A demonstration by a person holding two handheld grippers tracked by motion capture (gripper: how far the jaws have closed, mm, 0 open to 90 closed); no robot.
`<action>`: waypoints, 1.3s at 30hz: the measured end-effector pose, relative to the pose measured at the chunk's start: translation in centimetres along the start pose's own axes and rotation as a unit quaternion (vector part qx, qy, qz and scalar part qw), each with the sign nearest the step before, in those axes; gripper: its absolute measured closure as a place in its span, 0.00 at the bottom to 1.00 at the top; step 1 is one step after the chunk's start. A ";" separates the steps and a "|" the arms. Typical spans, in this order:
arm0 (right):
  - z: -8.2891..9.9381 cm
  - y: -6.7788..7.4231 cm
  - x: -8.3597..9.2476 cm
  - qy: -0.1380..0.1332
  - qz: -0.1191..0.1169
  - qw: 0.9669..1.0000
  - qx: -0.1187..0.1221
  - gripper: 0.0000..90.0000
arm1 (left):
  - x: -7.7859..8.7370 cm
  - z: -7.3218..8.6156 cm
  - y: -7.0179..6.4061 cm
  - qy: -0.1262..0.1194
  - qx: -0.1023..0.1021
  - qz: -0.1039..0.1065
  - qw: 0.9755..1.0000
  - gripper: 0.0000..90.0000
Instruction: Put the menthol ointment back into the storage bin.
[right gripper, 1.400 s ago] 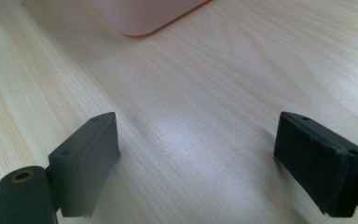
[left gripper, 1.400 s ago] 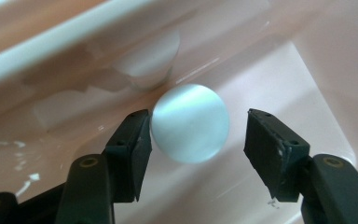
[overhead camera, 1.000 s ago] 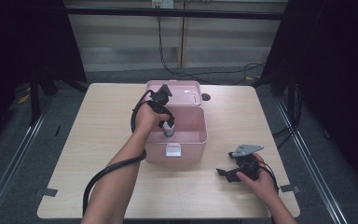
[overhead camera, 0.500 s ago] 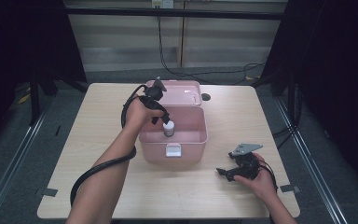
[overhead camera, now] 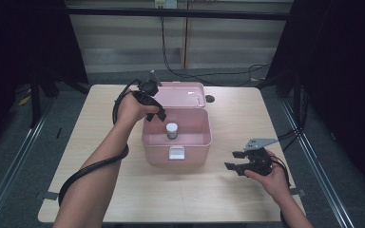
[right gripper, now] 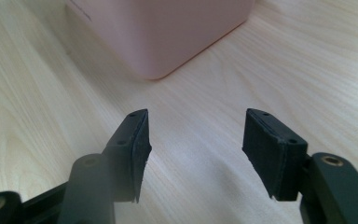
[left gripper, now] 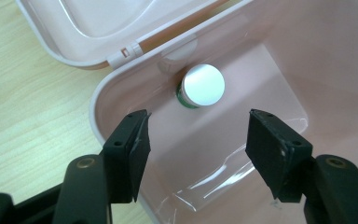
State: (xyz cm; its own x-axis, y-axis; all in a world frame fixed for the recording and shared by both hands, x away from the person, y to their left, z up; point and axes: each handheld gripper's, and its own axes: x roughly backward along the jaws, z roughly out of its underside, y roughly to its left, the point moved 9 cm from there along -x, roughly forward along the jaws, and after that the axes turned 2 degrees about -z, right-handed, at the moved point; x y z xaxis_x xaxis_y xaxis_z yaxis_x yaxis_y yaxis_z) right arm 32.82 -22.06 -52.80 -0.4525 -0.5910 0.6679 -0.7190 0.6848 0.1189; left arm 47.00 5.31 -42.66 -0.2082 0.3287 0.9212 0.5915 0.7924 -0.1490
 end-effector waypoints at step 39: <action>-9.6 6.8 1.1 0.027 -0.100 0.994 0.021 1.00 | 2.3 2.2 2.3 -0.011 0.022 -0.001 1.000 0.41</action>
State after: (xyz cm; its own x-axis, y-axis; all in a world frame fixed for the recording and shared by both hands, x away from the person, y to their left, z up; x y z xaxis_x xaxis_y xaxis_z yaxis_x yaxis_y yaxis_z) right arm 32.52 -13.92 -44.21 -0.2699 -0.6889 0.6728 -0.8137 0.5367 0.2231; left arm 46.21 9.05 -41.63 -0.2276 0.3375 0.9134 0.5566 0.8148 -0.1624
